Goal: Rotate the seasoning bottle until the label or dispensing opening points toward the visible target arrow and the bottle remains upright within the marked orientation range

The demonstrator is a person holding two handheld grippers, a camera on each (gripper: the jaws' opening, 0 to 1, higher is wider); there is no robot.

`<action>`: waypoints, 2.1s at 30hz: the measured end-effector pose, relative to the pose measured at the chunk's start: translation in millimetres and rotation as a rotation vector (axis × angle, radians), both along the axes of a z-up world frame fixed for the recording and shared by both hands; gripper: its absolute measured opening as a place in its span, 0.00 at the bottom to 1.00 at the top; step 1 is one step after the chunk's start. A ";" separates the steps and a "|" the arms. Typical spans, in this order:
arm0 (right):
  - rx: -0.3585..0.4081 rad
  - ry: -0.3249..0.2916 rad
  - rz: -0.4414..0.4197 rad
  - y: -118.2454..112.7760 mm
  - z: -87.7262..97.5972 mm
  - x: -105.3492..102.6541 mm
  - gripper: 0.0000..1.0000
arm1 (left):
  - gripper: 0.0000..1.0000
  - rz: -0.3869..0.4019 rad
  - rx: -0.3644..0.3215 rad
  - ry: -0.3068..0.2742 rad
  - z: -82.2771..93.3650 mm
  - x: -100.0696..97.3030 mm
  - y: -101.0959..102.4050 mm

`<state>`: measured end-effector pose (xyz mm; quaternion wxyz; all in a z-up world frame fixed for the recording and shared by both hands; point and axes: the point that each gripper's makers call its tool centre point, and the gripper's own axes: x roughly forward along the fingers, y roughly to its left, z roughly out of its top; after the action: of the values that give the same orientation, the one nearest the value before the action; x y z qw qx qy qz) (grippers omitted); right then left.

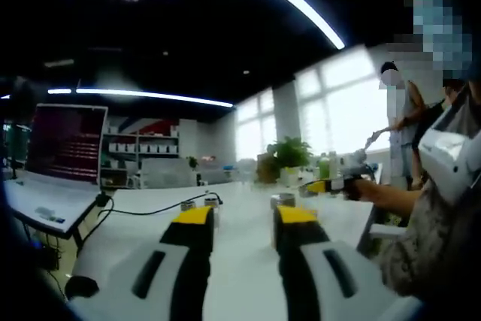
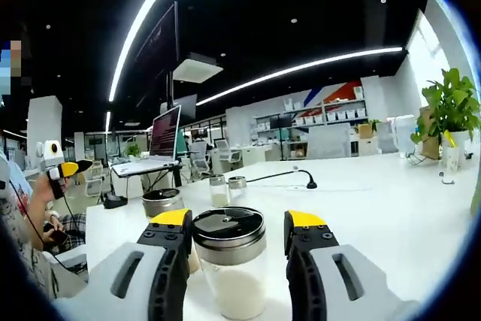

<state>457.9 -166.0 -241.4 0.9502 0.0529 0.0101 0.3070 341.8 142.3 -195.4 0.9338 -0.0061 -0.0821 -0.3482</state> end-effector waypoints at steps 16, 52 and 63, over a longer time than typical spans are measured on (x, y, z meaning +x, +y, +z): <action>-0.007 0.025 0.117 7.3 -1.9 -5.3 0.39 | 0.34 -0.035 0.030 0.021 -2.9 -0.7 -18.3; 0.051 -0.010 0.397 9.4 -1.5 -4.2 0.55 | 0.34 -0.051 0.021 0.039 -11.8 2.9 -19.5; 0.024 -0.012 0.092 9.6 3.2 0.5 0.47 | 0.34 -0.052 0.021 0.040 -12.9 4.8 -16.1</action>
<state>458.4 -156.4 -238.2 0.9345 0.0617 0.0031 0.3506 346.7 126.2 -208.3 0.9259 -0.0054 -0.0598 -0.3730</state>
